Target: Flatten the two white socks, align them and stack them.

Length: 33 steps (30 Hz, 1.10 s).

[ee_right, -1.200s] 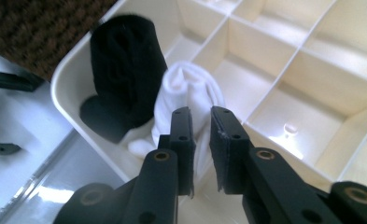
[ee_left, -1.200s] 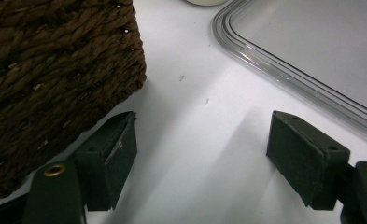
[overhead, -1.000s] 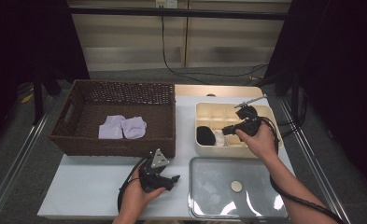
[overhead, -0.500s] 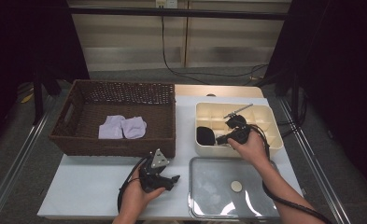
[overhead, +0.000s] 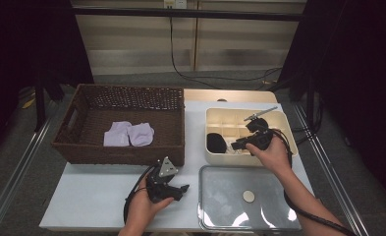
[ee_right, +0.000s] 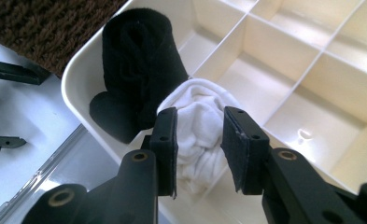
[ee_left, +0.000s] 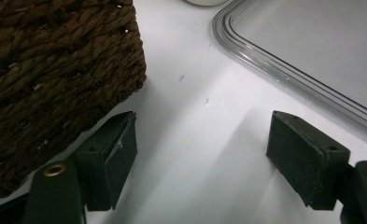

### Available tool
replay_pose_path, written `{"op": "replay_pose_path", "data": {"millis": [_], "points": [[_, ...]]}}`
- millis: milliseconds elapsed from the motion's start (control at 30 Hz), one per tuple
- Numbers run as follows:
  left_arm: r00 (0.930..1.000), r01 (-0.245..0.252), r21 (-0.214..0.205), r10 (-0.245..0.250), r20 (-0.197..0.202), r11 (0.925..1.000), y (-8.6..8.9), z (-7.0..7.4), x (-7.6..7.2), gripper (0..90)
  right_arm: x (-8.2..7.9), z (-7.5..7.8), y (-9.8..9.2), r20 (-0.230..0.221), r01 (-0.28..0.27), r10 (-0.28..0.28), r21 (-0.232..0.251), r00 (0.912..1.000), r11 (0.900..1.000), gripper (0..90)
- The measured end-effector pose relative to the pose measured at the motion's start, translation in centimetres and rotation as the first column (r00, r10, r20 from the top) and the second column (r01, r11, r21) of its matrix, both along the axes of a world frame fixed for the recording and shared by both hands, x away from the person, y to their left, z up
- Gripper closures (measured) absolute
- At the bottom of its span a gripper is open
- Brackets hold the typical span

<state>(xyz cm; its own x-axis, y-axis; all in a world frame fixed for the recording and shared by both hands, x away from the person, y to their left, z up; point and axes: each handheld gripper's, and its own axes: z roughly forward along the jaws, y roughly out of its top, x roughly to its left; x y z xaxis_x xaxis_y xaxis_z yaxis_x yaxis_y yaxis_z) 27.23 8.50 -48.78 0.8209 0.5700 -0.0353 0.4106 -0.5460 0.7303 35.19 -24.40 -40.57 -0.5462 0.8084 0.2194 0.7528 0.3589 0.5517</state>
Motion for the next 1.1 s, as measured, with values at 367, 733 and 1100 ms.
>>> {"op": "replay_pose_path", "data": {"millis": [367, 733, 1100], "points": [[1.0, -0.001, 0.002, 0.001, 0.0, 1.0, 0.0, 0.0, 0.0, 23.9, -0.9, 1.0, -0.5, 0.024, -0.013, 0.013, 0.004, 0.9996, 0.9999, 49.2], [1.0, -0.001, 0.006, 0.001, -0.001, 1.0, 0.0, 0.0, 0.0, 23.9, -2.5, 1.5, -0.8, 0.068, -0.059, 0.057, 0.017, 0.996, 0.9981, 30.3], [1.0, -0.001, 0.006, 0.001, -0.001, 1.0, 0.0, 0.0, 0.0, 23.9, -4.6, 1.5, -0.6, 0.098, -0.13, 0.127, 0.029, 0.987, 0.9911, 19.9]]}}
